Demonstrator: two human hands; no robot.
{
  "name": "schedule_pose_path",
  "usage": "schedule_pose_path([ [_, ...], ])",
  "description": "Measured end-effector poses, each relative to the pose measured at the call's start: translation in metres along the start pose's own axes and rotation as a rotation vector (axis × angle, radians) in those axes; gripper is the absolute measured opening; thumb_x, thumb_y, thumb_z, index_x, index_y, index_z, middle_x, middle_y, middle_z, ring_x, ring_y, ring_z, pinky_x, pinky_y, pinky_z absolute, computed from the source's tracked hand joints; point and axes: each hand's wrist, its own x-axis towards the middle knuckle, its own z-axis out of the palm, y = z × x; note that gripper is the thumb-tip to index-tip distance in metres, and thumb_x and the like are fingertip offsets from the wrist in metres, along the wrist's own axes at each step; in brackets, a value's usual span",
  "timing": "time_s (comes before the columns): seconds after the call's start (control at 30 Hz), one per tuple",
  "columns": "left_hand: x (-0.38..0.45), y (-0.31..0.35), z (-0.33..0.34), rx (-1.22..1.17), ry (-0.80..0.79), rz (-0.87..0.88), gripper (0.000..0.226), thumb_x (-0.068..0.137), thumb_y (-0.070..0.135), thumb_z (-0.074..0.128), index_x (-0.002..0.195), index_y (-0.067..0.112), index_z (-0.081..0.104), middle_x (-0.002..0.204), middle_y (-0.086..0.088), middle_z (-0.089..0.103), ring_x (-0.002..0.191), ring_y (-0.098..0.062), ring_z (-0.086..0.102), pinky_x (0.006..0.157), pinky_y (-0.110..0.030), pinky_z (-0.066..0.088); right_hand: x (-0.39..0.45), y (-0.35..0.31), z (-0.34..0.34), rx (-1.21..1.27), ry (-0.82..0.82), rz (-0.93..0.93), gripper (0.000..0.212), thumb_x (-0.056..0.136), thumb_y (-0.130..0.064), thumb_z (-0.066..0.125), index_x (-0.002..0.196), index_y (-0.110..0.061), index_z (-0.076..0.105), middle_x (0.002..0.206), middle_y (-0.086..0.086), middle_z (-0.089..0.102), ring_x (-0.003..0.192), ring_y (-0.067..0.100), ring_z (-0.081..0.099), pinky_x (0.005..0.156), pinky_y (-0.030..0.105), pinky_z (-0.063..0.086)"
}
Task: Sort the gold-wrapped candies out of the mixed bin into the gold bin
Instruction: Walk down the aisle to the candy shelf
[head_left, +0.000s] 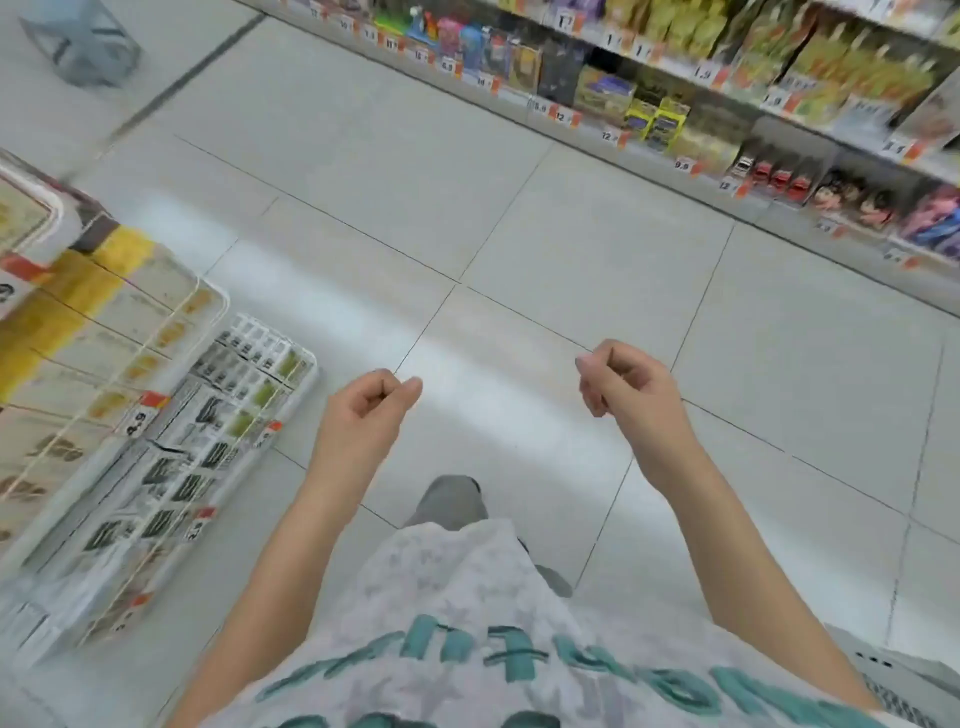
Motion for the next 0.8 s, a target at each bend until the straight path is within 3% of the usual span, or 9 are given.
schedule_pose_path([
  [0.23, 0.064, 0.005, -0.038, -0.072, 0.091, -0.142, 0.039, 0.076, 0.032, 0.062, 0.048, 0.023, 0.036, 0.049, 0.002, 0.028, 0.041, -0.007, 0.019, 0.041, -0.016, 0.018, 0.127, -0.049, 0.052, -0.057, -0.186, -0.084, 0.030, 0.083, -0.029, 0.062, 0.060, -0.016, 0.047, 0.053, -0.009, 0.046, 0.055, 0.010, 0.038, 0.054, 0.017, 0.032],
  [0.37, 0.134, 0.021, -0.048, -0.143, 0.145, -0.186, 0.048, 0.088, 0.017, 0.062, 0.048, 0.023, 0.037, 0.049, 0.004, 0.026, 0.043, -0.008, 0.018, 0.044, -0.021, 0.014, 0.187, -0.049, 0.067, -0.079, -0.219, -0.024, 0.034, 0.084, -0.027, 0.064, 0.060, -0.012, 0.045, 0.053, -0.007, 0.042, 0.054, 0.009, 0.036, 0.051, 0.015, 0.030],
  [0.47, 0.200, 0.052, -0.050, -0.133, 0.148, -0.112, 0.046, 0.086, 0.014, 0.065, 0.049, 0.023, 0.040, 0.048, 0.004, 0.029, 0.044, -0.009, 0.022, 0.044, -0.020, 0.019, 0.223, -0.043, 0.061, -0.078, -0.176, 0.050, 0.036, 0.083, -0.025, 0.067, 0.060, -0.008, 0.044, 0.055, 0.000, 0.039, 0.054, 0.010, 0.035, 0.051, 0.015, 0.029],
  [0.6, 0.304, 0.108, -0.047, -0.029, 0.311, 0.087, 0.039, 0.087, 0.013, 0.066, 0.057, 0.017, 0.041, 0.054, -0.001, 0.030, 0.051, -0.012, 0.026, 0.049, -0.023, 0.024, 0.273, -0.039, 0.041, -0.061, -0.067, 0.142, 0.034, 0.087, -0.012, 0.066, 0.059, -0.006, 0.047, 0.055, 0.004, 0.045, 0.055, 0.011, 0.040, 0.055, 0.012, 0.035],
  [0.8, 0.448, 0.170, -0.040, -0.122, 0.213, 0.084, 0.039, 0.082, 0.014, 0.069, 0.056, 0.020, 0.041, 0.045, 0.012, 0.030, 0.044, -0.008, 0.024, 0.042, -0.016, 0.022, 0.407, -0.065, 0.037, -0.080, -0.067, 0.165, 0.035, 0.086, -0.009, 0.064, 0.055, -0.011, 0.049, 0.055, 0.004, 0.048, 0.056, 0.012, 0.044, 0.061, 0.024, 0.036],
])
